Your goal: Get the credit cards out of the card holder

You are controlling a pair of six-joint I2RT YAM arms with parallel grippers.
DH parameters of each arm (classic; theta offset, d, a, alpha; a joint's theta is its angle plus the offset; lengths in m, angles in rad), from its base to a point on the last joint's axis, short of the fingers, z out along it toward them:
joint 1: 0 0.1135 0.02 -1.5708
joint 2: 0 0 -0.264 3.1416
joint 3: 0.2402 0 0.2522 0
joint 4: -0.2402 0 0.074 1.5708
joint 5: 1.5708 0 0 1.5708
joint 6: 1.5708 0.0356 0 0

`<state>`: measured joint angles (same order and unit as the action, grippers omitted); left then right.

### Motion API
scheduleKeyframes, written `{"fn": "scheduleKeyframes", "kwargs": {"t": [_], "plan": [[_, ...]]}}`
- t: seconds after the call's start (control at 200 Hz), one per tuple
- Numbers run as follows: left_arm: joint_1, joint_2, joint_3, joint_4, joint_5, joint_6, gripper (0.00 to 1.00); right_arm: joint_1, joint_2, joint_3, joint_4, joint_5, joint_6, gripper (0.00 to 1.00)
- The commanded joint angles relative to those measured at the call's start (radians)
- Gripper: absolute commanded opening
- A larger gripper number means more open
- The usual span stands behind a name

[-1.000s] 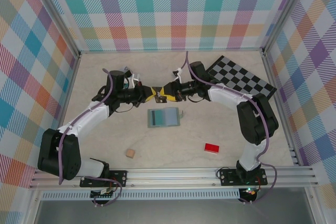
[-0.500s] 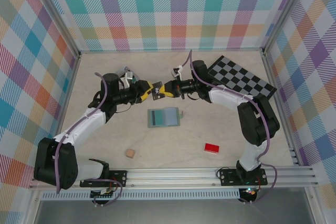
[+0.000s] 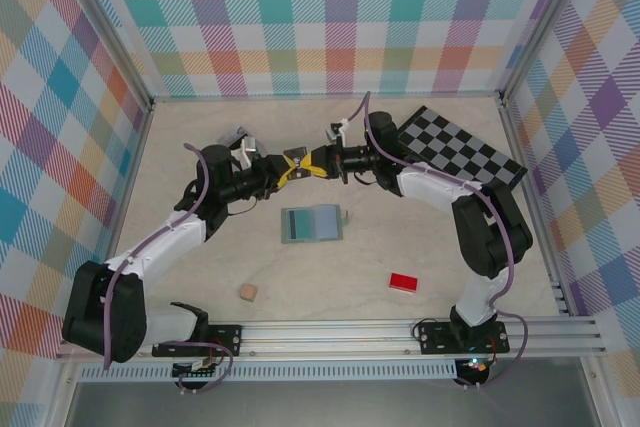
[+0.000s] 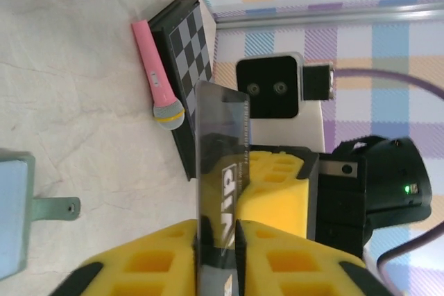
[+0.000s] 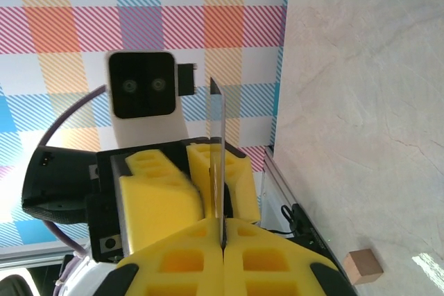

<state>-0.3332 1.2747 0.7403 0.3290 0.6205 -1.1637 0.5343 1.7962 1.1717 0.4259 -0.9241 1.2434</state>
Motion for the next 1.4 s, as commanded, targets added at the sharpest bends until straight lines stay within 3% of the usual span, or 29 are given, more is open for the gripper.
{"fn": "scheduleKeyframes", "kwargs": {"t": [0.0, 0.09, 0.185, 0.28, 0.365, 0.445, 0.695, 0.805, 1.0, 1.17, 1.265, 1.4], "plan": [[-0.012, 0.014, -0.002, 0.097, 0.0, -0.021, 0.07, 0.008, -0.003, 0.012, 0.019, -0.009, 0.006, 0.05], [-0.009, 0.021, 0.016, 0.054, -0.003, 0.01, 0.0, 0.008, -0.021, 0.027, -0.099, 0.006, -0.079, 0.12], [0.002, 0.016, 0.082, -0.118, -0.015, 0.14, 0.0, 0.003, -0.065, 0.045, -0.324, 0.091, -0.246, 0.33], [0.005, 0.001, 0.21, -0.4, -0.032, 0.411, 0.0, -0.009, -0.102, 0.054, -0.49, 0.18, -0.37, 0.52], [0.008, 0.009, 0.351, -0.694, -0.157, 0.666, 0.0, -0.033, -0.112, 0.05, -0.561, 0.209, -0.427, 0.65], [0.021, 0.047, 0.475, -0.851, -0.293, 0.859, 0.0, -0.055, -0.113, 0.043, -0.599, 0.23, -0.47, 0.72], [0.086, 0.194, 0.709, -0.929, -0.531, 1.174, 0.0, -0.119, -0.119, 0.017, -0.664, 0.343, -0.56, 1.0], [0.104, 0.265, 0.783, -0.937, -0.514, 1.344, 0.0, -0.137, -0.126, 0.01, -0.692, 0.382, -0.604, 1.0], [0.121, 0.428, 0.876, -0.867, -0.582, 1.609, 0.0, -0.169, -0.099, 0.037, -0.773, 0.432, -0.651, 1.0], [0.164, 0.585, 1.021, -0.987, -0.506, 1.743, 0.0, -0.181, -0.09, 0.062, -0.809, 0.47, -0.653, 1.0], [0.169, 0.649, 1.052, -1.035, -0.581, 1.856, 0.0, -0.185, -0.078, 0.091, -0.844, 0.49, -0.656, 1.0], [0.196, 0.723, 1.091, -1.114, -0.607, 1.951, 0.0, -0.189, -0.057, 0.136, -0.879, 0.487, -0.65, 1.0]]}}
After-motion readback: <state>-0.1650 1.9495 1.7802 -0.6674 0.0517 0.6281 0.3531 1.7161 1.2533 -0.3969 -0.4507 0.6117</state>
